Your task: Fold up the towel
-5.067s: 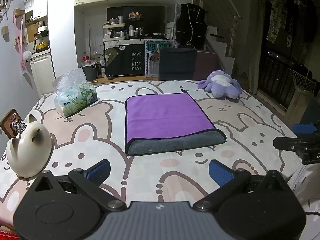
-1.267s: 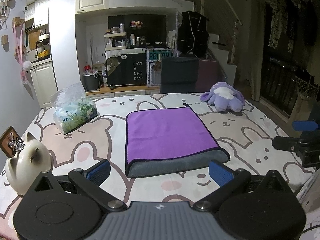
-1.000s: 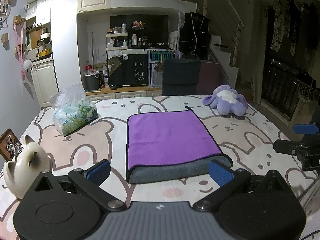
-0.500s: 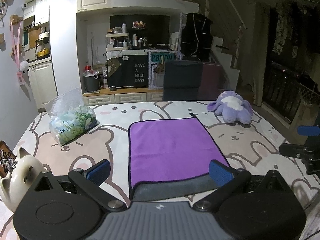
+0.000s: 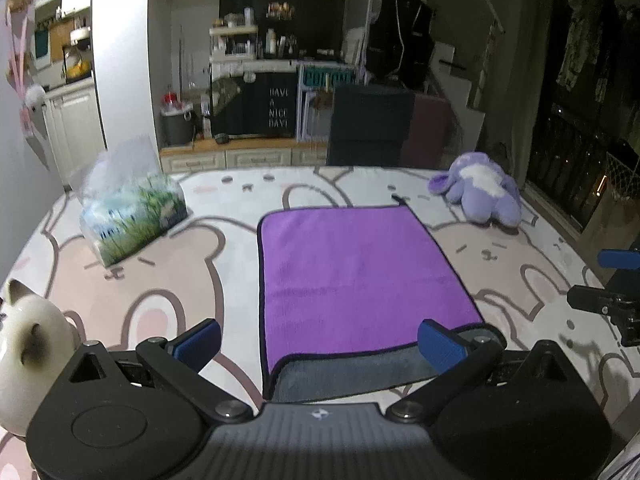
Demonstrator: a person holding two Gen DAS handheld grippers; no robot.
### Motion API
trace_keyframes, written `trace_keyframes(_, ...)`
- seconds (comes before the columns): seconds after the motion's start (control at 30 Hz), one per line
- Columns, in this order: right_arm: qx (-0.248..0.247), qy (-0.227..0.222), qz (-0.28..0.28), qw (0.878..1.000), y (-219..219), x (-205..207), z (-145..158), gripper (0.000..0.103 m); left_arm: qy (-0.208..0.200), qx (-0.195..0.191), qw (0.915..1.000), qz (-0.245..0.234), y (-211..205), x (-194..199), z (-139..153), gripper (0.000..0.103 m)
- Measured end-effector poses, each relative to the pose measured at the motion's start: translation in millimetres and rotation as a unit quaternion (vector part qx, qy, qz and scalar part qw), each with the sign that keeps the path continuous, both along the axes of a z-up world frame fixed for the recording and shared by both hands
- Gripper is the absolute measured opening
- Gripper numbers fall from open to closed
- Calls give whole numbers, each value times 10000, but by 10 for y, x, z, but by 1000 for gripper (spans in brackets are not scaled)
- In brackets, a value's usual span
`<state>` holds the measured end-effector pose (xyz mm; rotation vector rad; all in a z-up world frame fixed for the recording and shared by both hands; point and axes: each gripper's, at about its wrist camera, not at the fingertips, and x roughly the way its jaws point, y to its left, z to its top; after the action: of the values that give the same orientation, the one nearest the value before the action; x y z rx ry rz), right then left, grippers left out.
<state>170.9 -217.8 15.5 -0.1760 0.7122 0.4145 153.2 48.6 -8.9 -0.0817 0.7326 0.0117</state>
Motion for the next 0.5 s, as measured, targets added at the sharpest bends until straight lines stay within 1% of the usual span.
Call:
trace_keyframes(0.13,5,244,43,9997,-6,144,-167,103,133,9,9999,-30,50,112,-141,103)
trace_keyframes(0.23,-109,425,43,9990,15,215,-310,103,209,-2,9998,23,90,185,-235,103)
trace_keyframes(0.33,-291,407,67,9987,40,257,-450,103,294,-14,9995,116,139,279,-360,103)
trace_keyframes(0.4,-326,373,91,9987,41,286,-533,103,328,-24,9993,170,175,327,-444,103)
trace_keyframes(0.5,-297,509,113,9982,38,362,-657,103,413,-68,9989,206,224,391,-551,103)
